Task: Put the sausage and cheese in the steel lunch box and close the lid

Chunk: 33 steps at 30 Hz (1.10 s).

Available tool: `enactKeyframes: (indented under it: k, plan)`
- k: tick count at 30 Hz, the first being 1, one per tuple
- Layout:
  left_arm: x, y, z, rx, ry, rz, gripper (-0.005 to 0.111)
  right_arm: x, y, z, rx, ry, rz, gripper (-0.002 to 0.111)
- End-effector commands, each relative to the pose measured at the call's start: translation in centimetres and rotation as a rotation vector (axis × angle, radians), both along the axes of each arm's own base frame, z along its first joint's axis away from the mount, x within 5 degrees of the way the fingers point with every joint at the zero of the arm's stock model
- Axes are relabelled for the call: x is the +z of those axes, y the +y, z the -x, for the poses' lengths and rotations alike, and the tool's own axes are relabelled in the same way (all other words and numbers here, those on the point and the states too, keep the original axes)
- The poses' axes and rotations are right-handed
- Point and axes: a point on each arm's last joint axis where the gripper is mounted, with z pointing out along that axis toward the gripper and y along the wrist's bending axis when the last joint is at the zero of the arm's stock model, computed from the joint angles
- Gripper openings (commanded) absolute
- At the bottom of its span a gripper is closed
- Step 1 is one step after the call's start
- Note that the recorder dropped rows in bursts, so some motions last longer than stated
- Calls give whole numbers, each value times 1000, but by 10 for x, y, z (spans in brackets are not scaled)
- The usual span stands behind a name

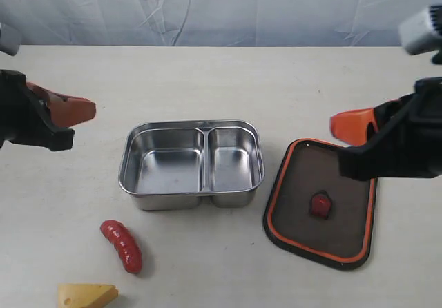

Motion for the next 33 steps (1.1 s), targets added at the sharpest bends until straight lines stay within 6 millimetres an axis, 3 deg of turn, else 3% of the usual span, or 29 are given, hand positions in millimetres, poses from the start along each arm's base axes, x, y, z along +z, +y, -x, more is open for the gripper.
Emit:
enactKeyframes:
  k: [1,4,7,8,9,11,13,15,18,23,25,28,30,33]
  plan:
    - [-1,-12,1,-24,167,198,0,11,-20,9,-50,-71,-9,1]
    - [6,-13,-2,93,334,342,0,13,-24,12,-56,-75,-11,1]
    - [24,-10,-16,149,261,363,0,13,-24,12,-58,-74,-12,1]
    - [41,-7,-28,178,144,349,0,13,-24,12,-58,-75,-11,1]
    - [54,-3,-37,154,-32,230,0,13,-24,12,-57,-83,-2,1]
    - [82,9,-56,97,-438,-178,0,13,-24,12,-57,-83,1,1]
    - [93,22,-65,108,-621,-495,0,12,-24,12,-57,-81,2,1]
    - [100,38,-70,197,-663,-705,0,12,-25,12,-57,-77,6,1]
    - [101,64,-71,448,-575,-841,0,11,-25,12,-56,-76,24,1]
    - [76,81,-56,806,-149,-585,0,11,-26,12,-55,-82,31,1]
    - [59,75,-50,720,37,-589,0,11,-26,12,-55,-82,31,1]
    - [35,55,-39,394,273,-595,0,11,-26,12,-55,-82,31,1]
    - [23,36,-32,237,436,-449,0,11,-26,12,-55,-82,31,1]
    - [12,15,-29,64,538,-354,0,11,-26,12,-55,-84,37,1]
